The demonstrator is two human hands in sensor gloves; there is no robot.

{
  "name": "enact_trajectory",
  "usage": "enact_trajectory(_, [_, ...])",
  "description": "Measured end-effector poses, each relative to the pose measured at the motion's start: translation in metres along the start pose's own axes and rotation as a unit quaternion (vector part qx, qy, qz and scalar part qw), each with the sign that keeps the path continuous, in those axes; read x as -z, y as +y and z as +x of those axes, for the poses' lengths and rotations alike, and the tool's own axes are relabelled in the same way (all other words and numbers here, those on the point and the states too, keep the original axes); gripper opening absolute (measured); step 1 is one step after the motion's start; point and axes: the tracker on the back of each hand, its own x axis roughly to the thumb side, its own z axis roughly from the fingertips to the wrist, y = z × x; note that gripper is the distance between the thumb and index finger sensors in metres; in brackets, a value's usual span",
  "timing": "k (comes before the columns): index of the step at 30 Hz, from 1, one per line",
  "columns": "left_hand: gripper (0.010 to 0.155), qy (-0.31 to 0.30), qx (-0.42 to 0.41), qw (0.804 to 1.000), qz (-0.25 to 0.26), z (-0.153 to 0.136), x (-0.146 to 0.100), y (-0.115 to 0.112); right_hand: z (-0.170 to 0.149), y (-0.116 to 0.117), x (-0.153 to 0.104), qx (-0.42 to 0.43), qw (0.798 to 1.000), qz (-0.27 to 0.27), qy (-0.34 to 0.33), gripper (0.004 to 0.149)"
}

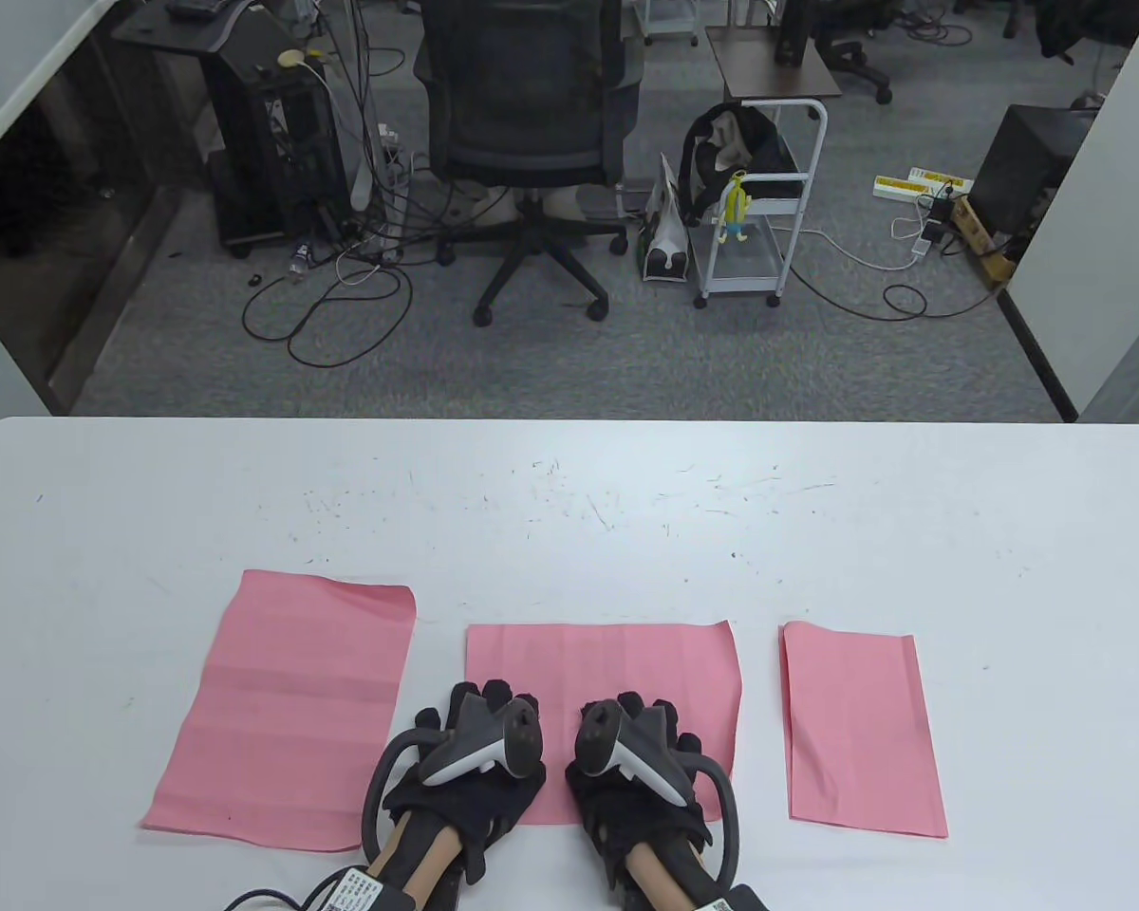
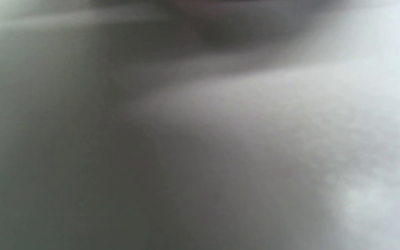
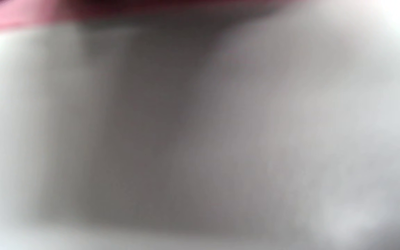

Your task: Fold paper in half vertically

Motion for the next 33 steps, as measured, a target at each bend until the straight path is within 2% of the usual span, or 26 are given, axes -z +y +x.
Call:
enact_trajectory(4, [0.078, 0.000, 0.000, 1.000, -0.001, 0.000, 0.000, 0.000, -0.013, -0.042, -0.004, 0.064, 0.998, -0.020, -0.013, 0.066])
enact_trajectory(6, [0.078, 0.000, 0.000, 1.000, -0.001, 0.000, 0.000, 0.000, -0.027, -0.073, 0.000, 0.081, 0.996, -0.042, 0.011, 0.066])
enact_trajectory(8, [0.078, 0.000, 0.000, 1.000, -0.001, 0.000, 0.000, 0.000, -0.039, -0.093, 0.008, 0.102, 0.993, -0.050, 0.037, 0.067])
enact_trajectory(12, [0.078, 0.000, 0.002, 1.000, -0.001, 0.000, 0.000, 0.000, -0.065, -0.118, 0.034, 0.109, 0.988, -0.049, 0.098, 0.072])
enact_trajectory(17, [0.078, 0.000, 0.001, 1.000, -0.003, 0.000, 0.000, 0.000, -0.085, -0.116, 0.068, 0.129, 0.984, -0.019, 0.125, 0.076])
enact_trajectory(21, [0.078, -0.001, 0.001, 1.000, -0.003, 0.000, 0.001, 0.000, -0.087, -0.107, 0.082, 0.103, 0.984, -0.012, 0.142, 0.077])
enact_trajectory(28, [0.078, -0.001, 0.001, 1.000, -0.003, 0.000, 0.001, 0.000, -0.081, -0.102, 0.085, 0.008, 0.980, -0.071, 0.185, 0.074])
enact_trajectory(33, [0.078, -0.001, 0.002, 1.000, -0.002, 0.000, 0.001, 0.000, -0.084, -0.102, 0.083, 0.021, 0.979, -0.085, 0.182, 0.066])
